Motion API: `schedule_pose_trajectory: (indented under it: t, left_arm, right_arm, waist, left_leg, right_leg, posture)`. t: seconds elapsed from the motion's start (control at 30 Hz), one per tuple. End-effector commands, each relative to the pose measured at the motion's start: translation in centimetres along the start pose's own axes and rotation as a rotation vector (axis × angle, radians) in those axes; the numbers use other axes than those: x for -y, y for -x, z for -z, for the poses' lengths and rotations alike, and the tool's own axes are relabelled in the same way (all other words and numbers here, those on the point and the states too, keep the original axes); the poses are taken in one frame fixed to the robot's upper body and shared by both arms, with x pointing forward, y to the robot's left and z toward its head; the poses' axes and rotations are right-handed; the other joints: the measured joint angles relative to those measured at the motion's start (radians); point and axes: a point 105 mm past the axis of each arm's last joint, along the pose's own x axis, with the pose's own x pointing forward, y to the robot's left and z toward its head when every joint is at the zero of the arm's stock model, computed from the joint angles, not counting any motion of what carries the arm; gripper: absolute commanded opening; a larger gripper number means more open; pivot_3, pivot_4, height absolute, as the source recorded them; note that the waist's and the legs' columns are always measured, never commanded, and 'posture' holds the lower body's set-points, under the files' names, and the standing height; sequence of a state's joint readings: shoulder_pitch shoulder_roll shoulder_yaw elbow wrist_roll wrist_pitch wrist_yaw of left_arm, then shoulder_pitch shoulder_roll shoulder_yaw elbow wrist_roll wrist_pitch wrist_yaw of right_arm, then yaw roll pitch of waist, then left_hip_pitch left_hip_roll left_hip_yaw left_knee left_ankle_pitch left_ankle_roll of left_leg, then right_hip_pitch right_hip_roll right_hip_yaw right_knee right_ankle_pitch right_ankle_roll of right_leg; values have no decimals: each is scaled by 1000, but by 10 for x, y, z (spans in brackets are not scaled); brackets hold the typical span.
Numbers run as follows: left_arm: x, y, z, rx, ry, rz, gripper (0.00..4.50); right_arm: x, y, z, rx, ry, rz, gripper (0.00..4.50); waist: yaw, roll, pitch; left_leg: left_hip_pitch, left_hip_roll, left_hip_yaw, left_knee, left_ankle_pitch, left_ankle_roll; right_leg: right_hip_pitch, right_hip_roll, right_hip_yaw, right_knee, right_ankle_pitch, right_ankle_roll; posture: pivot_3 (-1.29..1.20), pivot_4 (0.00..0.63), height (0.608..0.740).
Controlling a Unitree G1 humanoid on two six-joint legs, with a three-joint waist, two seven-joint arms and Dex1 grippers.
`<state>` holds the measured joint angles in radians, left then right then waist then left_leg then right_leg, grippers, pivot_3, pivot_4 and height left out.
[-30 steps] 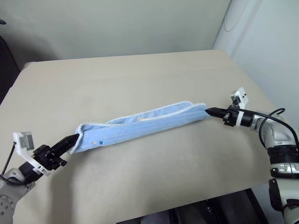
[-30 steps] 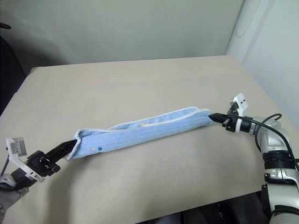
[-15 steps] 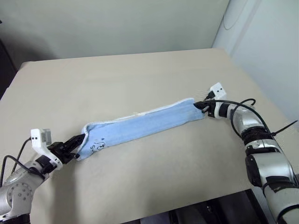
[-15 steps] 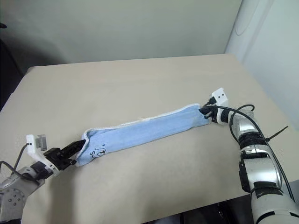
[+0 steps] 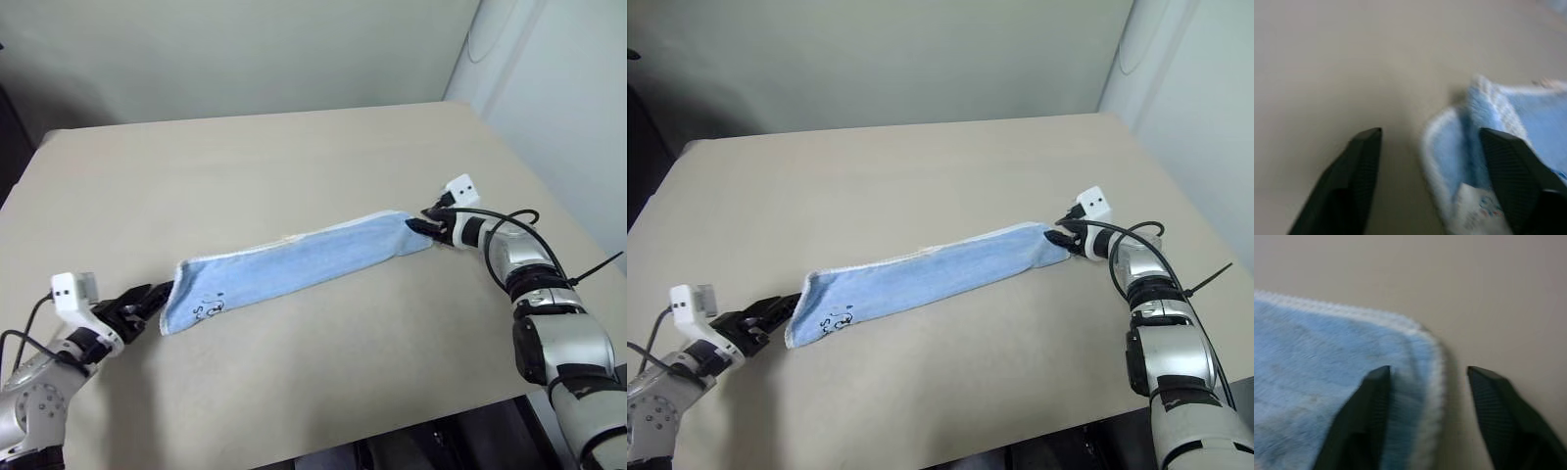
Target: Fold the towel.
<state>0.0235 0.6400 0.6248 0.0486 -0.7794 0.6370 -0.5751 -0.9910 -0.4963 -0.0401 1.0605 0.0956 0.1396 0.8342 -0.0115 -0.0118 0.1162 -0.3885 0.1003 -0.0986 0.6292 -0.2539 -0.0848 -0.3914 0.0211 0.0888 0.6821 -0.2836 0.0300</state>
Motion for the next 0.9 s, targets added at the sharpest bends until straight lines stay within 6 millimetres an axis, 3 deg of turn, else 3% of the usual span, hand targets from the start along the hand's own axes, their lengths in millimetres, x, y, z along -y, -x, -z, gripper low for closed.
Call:
schedule_pose_trajectory:
  t: [0.03,0.13,0.3,0.4,0.47,0.63,0.73,0.9]
  left_arm:
    - [-23,15,-26,136,28,-123,3351]
    - [-23,22,-43,220,46,-128,3351]
    - [21,22,-59,241,-63,60,3351]
    - [53,18,-55,197,-148,194,3351]
    - [73,14,-49,160,-181,283,3351]
    - [108,7,-25,41,-289,443,3351]
    - [115,4,-20,20,-305,475,3351]
    - [119,-1,-17,17,-296,494,3351]
  right_arm:
    - [21,24,-28,136,-80,43,3204]
    - [28,40,-26,151,-210,22,3204]
    - [21,63,-8,106,-532,-66,3204]
    - [9,70,1,88,-681,-127,3786]
    - [4,70,8,71,-760,-121,4444]
    - [-13,62,26,-1,-857,-102,4480]
    - [-22,54,35,-34,-883,-97,4480]
    - [-41,36,31,-36,-944,-139,4480]
  waist:
    - [0,0,0]
    - [1,0,0]
    - [7,-1,-1]
    - [7,-1,-1]
    - [7,-1,0]
    - [3,-1,-1]
    - [-2,-2,-1]
    - [-15,-5,-3]
  left_leg:
    - [0,0,1,0,0,0]
    - [0,0,3,0,0,-1]
    - [0,-1,5,1,1,-3]
    - [0,-1,6,1,1,-3]
    - [1,-1,6,1,1,-3]
    - [3,0,3,1,0,-1]
    - [5,0,1,1,-2,2]
    - [8,0,-2,1,-4,6]
  right_leg:
    - [0,0,0,0,0,0]
    - [1,0,0,-1,0,0]
    - [2,0,-1,-1,0,0]
    - [2,2,-1,-1,0,0]
    - [2,5,0,-1,0,0]
    - [2,7,2,0,0,0]
    - [2,8,5,0,0,0]
    - [2,12,13,0,0,-1]
  posture:
    - [0,150,740]
    - [0,150,740]
    - [0,150,740]
    - [0,150,740]
    - [0,150,740]
    - [0,150,740]
    - [0,150,740]
    - [0,150,740]
